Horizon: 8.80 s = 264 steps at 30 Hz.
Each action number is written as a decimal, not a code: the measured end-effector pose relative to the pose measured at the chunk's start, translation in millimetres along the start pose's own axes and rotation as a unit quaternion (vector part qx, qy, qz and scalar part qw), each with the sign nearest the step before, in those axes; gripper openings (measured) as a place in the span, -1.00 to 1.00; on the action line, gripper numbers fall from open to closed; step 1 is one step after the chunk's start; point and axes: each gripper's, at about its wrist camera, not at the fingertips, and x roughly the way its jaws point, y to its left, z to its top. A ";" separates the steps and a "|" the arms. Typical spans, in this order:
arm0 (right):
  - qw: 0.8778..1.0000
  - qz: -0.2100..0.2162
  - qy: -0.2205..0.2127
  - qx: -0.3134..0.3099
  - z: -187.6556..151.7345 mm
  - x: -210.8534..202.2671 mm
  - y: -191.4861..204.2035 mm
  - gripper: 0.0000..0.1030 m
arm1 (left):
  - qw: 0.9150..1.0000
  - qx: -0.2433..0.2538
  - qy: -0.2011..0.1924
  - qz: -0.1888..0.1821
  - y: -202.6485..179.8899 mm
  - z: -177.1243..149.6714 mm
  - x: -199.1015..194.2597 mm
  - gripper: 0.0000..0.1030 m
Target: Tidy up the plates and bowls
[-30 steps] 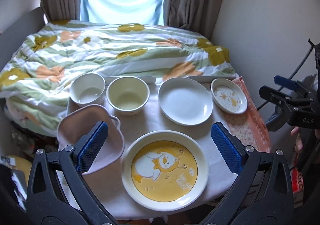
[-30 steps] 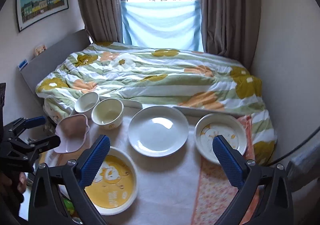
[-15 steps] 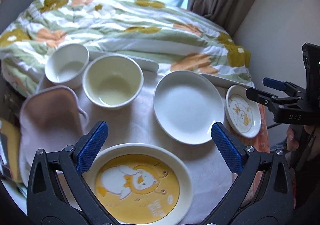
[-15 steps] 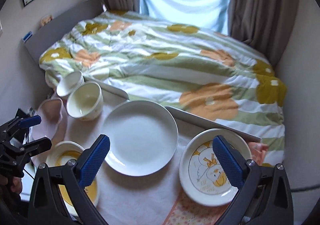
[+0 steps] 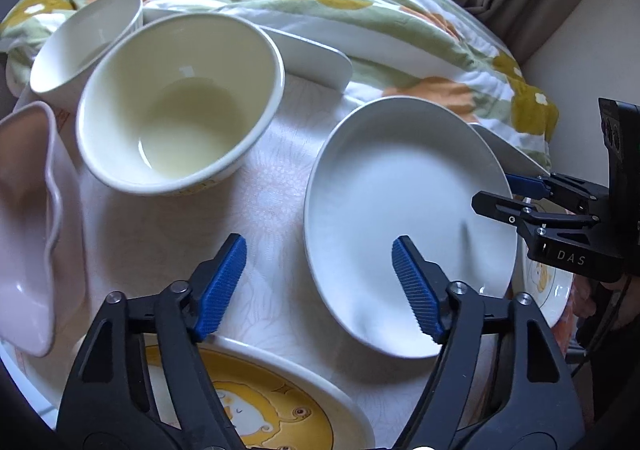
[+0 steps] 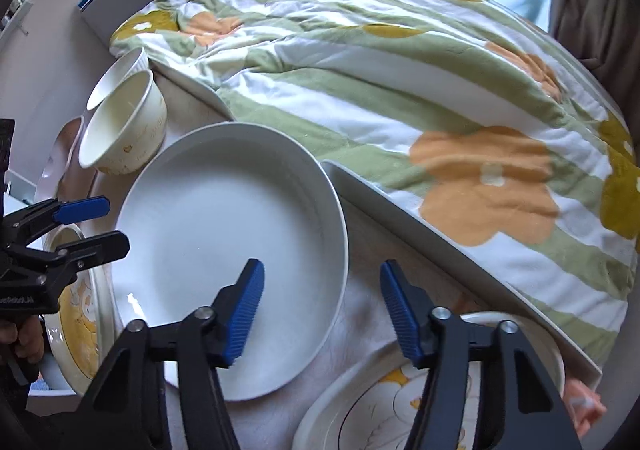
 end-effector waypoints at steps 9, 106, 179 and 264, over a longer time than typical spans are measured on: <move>1.000 0.018 -0.007 -0.004 -9.8 2.1 -4.4 -0.56 | 1.000 0.016 0.006 0.018 -4.5 -10.0 15.1 -0.30; 0.986 -0.155 -0.011 0.060 -109.7 -18.8 229.8 -0.64 | 0.971 0.221 0.013 0.090 98.1 -129.4 -78.3 -0.56; 0.841 -0.122 -0.195 0.491 -216.0 -141.4 22.2 0.80 | 0.910 0.379 0.023 -0.164 -178.1 20.5 -29.6 0.58; 0.955 -0.053 -0.087 0.279 -135.6 -37.4 197.3 -0.73 | 0.980 0.197 0.011 -0.031 117.2 -91.1 -99.4 -0.71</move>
